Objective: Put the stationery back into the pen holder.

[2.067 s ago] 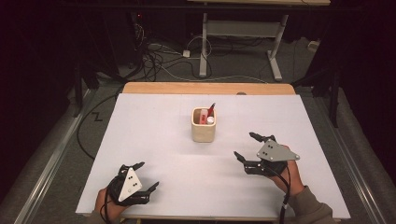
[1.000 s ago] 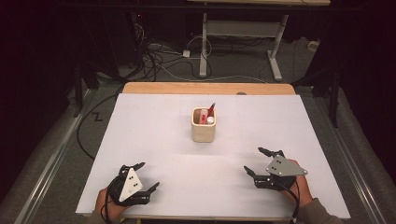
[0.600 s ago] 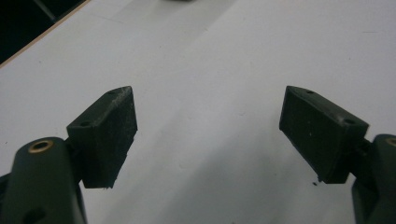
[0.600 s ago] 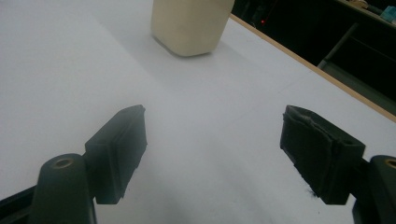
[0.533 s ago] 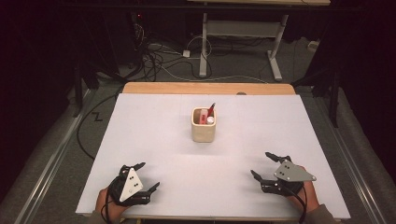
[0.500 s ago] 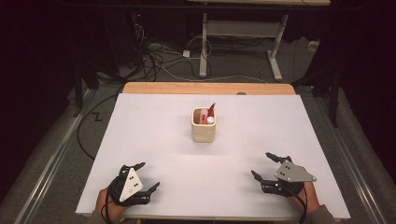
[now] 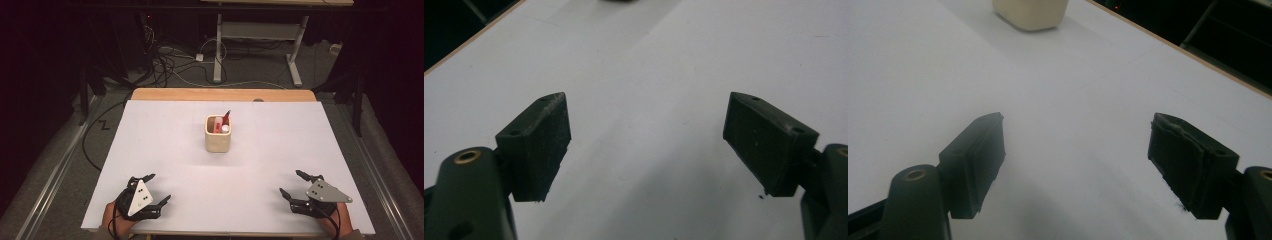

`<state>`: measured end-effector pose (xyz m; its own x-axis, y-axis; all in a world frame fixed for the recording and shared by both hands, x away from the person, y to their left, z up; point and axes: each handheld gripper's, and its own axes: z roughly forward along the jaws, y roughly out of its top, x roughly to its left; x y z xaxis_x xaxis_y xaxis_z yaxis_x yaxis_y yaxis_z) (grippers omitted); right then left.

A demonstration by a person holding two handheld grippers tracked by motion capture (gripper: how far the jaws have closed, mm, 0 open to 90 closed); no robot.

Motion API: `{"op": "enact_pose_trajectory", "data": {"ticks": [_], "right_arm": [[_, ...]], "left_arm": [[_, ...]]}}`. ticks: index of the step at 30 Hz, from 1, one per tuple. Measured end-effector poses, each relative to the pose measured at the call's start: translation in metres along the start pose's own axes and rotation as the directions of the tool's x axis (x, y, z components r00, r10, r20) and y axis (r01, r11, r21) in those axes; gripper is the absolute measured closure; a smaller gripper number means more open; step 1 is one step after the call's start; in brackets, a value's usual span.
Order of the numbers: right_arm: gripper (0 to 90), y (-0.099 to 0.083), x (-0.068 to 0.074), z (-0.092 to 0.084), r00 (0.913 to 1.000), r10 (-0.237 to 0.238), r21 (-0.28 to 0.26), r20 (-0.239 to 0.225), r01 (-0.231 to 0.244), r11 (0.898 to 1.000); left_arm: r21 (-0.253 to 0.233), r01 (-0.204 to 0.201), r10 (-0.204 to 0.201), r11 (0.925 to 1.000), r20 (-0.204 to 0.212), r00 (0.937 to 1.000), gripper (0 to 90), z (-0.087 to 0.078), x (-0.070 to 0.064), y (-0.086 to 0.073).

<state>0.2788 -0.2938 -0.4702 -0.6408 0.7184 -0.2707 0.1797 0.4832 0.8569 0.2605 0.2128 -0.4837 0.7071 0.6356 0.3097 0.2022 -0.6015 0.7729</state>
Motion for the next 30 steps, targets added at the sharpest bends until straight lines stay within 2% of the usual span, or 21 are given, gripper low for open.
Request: {"op": "enact_pose_trajectory", "data": {"ticks": [6, 11, 14, 30], "right_arm": [[22.8, 0.001, 0.002, 0.001, 0.9999, -0.015, -0.002, -0.001, 0.015, 1.000], [22.8, 0.001, 0.001, -0.003, 1.0000, -0.008, -0.017, 0.004, 0.008, 1.000], [22.8, 0.002, 0.003, -0.005, 0.9997, -0.024, -0.017, 0.010, 0.024, 1.000], [22.8, 0.001, 0.007, -0.009, 0.9996, -0.016, -0.010, 0.025, 0.016, 1.000]], "left_arm": [[0.002, -0.003, 0.003, 1.0000, -0.003, 1.0000, 18.4, 0.002, 0.001, 0.002], [0.004, -0.014, 0.014, 0.9999, 0.004, 0.9999, 18.4, 0.003, -0.003, 0.004], [0.000, -0.018, 0.018, 0.9998, 0.007, 0.9998, 18.4, 0.003, -0.004, 0.005], [-0.008, -0.026, 0.026, 0.9996, 0.024, 0.9994, 18.4, 0.010, -0.004, 0.010]]}}
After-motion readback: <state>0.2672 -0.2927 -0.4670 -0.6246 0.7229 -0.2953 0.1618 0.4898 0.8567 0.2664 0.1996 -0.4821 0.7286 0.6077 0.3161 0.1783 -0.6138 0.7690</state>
